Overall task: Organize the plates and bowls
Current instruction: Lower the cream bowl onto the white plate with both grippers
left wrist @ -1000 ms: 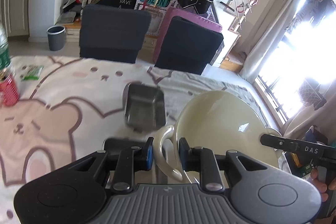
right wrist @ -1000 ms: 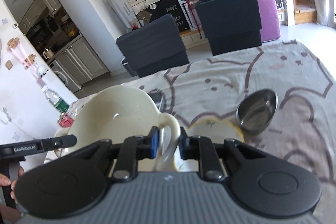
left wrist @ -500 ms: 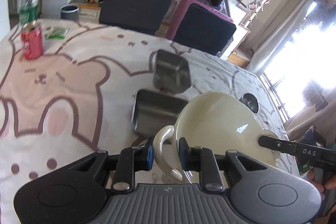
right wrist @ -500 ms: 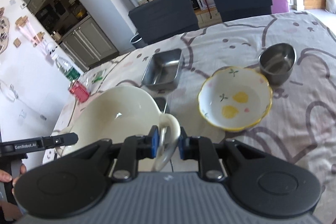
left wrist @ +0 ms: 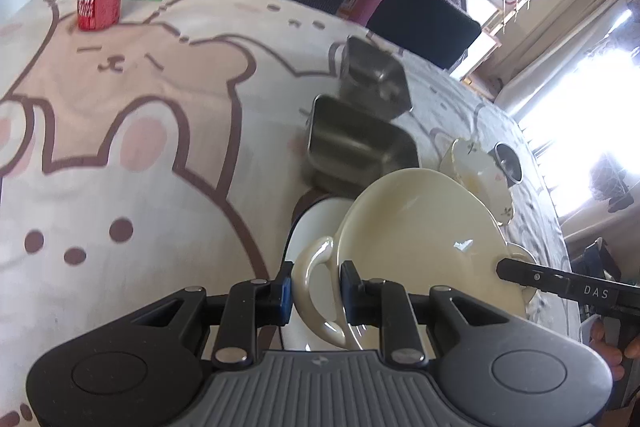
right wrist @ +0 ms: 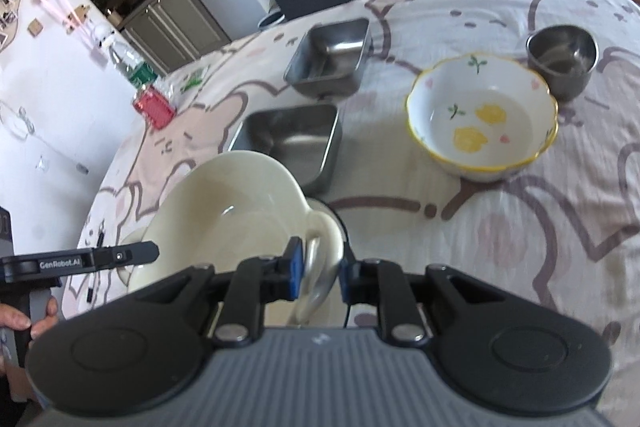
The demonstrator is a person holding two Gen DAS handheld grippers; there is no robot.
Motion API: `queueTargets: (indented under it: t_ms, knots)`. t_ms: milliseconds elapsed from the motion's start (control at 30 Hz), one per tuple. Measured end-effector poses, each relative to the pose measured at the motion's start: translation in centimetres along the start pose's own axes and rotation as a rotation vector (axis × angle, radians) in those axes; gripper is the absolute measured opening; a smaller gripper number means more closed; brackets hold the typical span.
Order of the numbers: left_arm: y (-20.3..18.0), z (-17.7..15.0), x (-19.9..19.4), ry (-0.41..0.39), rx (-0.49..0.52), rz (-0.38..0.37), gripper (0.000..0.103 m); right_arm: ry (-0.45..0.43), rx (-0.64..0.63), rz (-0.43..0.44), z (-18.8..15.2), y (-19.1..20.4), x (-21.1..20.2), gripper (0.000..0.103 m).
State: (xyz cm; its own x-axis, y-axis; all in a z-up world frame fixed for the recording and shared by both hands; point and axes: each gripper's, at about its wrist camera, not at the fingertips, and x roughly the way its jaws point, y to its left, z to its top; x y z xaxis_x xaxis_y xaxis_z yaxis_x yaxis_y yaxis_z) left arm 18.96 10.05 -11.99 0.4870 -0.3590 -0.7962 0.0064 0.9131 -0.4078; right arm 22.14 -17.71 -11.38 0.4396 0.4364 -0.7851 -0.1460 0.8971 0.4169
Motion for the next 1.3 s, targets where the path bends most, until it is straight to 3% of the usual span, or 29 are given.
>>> queueTargets:
  t_ms: [567,1300]
  knots:
    - [1.7,-0.3,1.8,0.067,-0.042,0.036,0.027,0.103,-0.027,-0.044,-0.9,1.1,2.6,0.023]
    - [2.2,-0.2,3.7,0.094,-0.062,0.063,0.032,0.118,-0.067,-0.081,-0.4,2.1,3.3,0.023]
